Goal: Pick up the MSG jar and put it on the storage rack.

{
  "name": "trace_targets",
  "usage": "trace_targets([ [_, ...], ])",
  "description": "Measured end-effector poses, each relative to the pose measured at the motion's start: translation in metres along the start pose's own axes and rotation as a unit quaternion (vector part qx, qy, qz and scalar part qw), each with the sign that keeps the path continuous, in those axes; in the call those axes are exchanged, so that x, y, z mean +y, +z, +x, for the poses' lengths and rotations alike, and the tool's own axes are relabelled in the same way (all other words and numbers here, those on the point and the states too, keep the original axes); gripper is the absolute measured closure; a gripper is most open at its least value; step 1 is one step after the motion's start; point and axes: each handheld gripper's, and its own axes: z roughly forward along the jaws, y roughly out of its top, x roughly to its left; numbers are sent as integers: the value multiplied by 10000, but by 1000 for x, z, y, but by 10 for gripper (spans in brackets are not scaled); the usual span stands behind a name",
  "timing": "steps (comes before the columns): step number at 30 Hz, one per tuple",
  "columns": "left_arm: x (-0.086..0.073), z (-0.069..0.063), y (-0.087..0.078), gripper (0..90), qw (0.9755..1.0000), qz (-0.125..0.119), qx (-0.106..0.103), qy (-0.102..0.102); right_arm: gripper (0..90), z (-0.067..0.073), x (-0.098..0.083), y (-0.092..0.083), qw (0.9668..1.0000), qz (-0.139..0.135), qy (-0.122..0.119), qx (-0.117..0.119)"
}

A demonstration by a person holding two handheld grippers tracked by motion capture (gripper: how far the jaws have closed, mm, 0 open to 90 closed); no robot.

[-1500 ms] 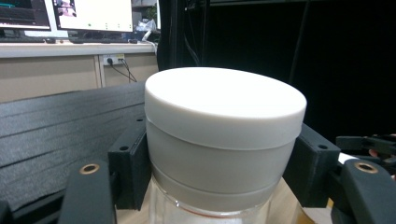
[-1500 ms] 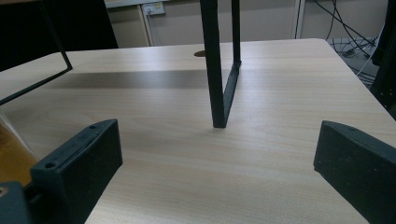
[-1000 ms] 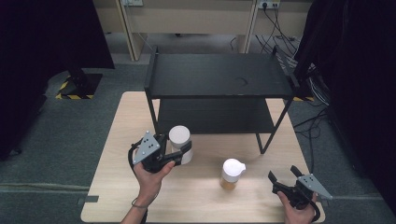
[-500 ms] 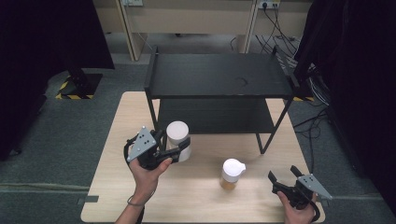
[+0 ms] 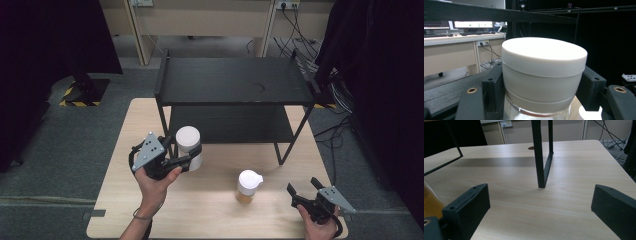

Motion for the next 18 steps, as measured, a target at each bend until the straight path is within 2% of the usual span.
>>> trace_targets([
  [10,13,-5,0,335,9999,-44,162,-18,22,1,0,0,10000,8,-11,-12],
  [18,30,-7,-2,335,9996,-57,282,78,22,1,0,0,10000,7,-26,-27],
])
